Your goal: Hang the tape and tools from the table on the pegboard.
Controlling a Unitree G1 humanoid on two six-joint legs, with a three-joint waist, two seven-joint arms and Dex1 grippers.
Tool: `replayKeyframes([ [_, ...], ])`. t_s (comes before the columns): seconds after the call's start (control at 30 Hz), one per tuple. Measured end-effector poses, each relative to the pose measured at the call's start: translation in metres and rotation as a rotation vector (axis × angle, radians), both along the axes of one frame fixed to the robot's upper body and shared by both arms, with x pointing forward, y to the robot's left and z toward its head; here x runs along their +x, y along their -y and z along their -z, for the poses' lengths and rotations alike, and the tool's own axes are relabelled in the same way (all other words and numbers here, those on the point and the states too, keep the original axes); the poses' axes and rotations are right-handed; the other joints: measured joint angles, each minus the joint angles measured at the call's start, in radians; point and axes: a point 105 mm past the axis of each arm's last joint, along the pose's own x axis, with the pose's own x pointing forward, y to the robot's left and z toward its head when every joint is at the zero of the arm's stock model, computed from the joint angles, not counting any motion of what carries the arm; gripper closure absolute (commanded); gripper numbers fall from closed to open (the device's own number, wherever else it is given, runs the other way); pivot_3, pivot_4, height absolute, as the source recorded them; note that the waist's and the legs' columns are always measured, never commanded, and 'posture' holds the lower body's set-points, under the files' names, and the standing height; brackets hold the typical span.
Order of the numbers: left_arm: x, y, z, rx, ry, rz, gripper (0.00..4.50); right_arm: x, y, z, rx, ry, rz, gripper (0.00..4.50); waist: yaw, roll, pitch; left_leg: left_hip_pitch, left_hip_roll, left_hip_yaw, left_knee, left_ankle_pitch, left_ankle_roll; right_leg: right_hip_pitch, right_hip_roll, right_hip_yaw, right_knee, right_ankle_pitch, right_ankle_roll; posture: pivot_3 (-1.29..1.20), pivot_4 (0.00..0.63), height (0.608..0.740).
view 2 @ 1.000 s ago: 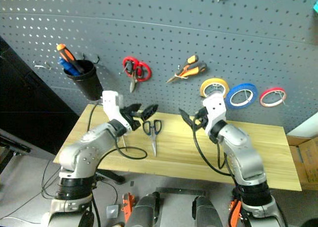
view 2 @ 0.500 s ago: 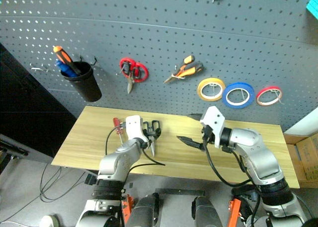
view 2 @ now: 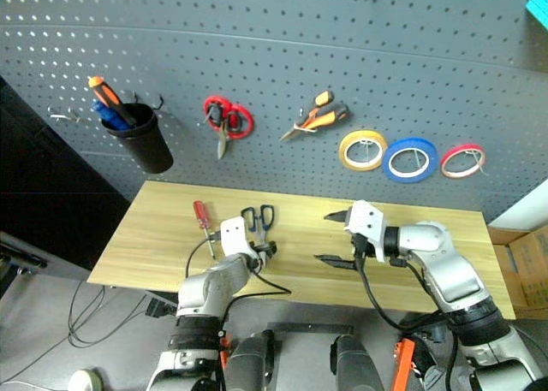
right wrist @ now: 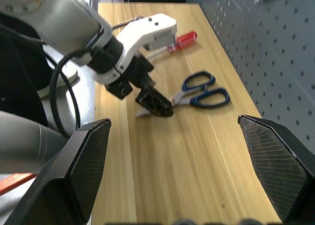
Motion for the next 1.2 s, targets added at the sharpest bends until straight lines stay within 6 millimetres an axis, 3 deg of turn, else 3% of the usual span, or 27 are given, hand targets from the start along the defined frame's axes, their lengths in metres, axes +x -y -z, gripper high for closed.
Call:
replayKeyframes([
  [0.3,0.010,0.008,-0.003,0.057,-0.052,-0.031,0.00,0.001,0.000,-0.004,0.018,-0.048,-0.017,0.01,-0.001,0.001,0.009,0.000,0.000,0.000,0.000,0.000,0.000,0.000,0.000,0.000,0.000,0.000,0.000,-0.03,0.284,0.740],
  [1.1,0.006,0.001,-0.003,0.172,-0.097,-0.075,0.00,0.012,0.020,0.010,-0.048,-0.104,0.002,0.01,-0.025,0.002,0.021,0.000,0.000,0.000,0.000,0.000,0.000,0.000,0.000,0.000,0.000,0.000,0.000,-0.03,0.282,0.740],
  [1.2,0.005,-0.002,-0.002,0.193,-0.108,-0.087,0.85,0.014,0.019,0.007,-0.045,-0.093,0.001,0.00,-0.028,0.002,0.021,0.000,0.000,0.000,-0.001,0.000,0.000,0.000,0.000,0.000,0.000,0.000,0.000,-0.03,0.281,0.740],
])
